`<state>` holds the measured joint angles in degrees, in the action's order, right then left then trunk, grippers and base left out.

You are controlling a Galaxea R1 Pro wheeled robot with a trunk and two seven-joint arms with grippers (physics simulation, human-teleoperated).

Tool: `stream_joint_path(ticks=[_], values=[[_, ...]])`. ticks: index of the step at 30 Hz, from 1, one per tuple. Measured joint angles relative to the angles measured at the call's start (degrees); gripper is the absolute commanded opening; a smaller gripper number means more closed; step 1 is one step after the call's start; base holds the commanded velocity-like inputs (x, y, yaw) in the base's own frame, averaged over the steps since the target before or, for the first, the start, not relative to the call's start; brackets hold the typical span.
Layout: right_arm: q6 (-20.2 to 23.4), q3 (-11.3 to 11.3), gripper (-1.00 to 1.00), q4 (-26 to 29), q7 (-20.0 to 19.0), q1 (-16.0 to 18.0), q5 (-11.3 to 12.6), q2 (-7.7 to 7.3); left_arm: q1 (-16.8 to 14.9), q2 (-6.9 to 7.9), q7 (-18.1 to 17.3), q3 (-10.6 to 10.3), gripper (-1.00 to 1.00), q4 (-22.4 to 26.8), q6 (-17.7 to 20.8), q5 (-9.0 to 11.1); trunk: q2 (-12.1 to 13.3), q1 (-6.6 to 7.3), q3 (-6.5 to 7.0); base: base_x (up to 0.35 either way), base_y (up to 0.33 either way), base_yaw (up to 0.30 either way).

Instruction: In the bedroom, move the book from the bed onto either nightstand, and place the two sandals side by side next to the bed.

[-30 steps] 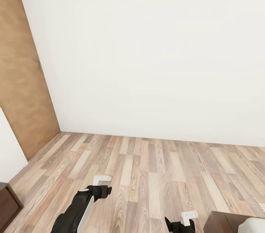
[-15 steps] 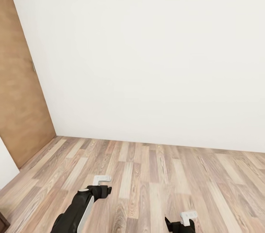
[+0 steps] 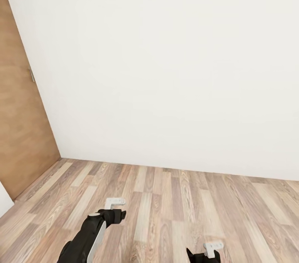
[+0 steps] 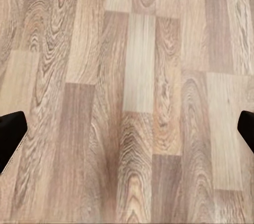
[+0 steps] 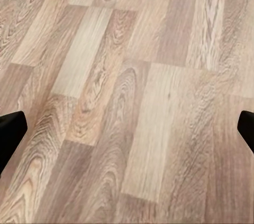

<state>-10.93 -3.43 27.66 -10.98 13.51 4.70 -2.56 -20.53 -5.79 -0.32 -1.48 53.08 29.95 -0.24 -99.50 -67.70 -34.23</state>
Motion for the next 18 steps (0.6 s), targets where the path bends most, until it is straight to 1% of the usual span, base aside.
stream_joint_path(ticks=[6, 12, 15, 18], values=[[-0.04, 0.00, 1.00, -0.12, 0.01, 0.00, 0.00, 0.00, 0.00, 0.00, 0.00, 0.00, 1.00, 0.02, 0.00, 0.01, 0.00, 0.00, 0.00, 0.331, -0.013, 0.234], [-0.04, 0.01, 1.00, -0.12, 0.02, 0.00, 0.07, 0.00, 0.00, 0.01, 0.00, -0.01, 1.00, 0.02, 0.03, 0.01, 0.00, -0.01, 0.00, 0.294, -0.169, 0.245], [-0.04, 0.01, 1.00, -0.12, 0.02, 0.00, 0.07, 0.00, 0.00, 0.01, 0.00, -0.01, 1.00, 0.02, 0.06, 0.01, 0.00, -0.01, 0.00, 0.190, -0.148, 0.246], [-0.04, 0.01, 1.00, -0.17, 0.01, 0.00, 0.12, 0.00, 0.00, 0.00, 0.03, 0.00, 1.00, 0.12, 0.08, 0.05, 0.00, -0.03, 0.00, 0.074, -0.052, 0.246]])
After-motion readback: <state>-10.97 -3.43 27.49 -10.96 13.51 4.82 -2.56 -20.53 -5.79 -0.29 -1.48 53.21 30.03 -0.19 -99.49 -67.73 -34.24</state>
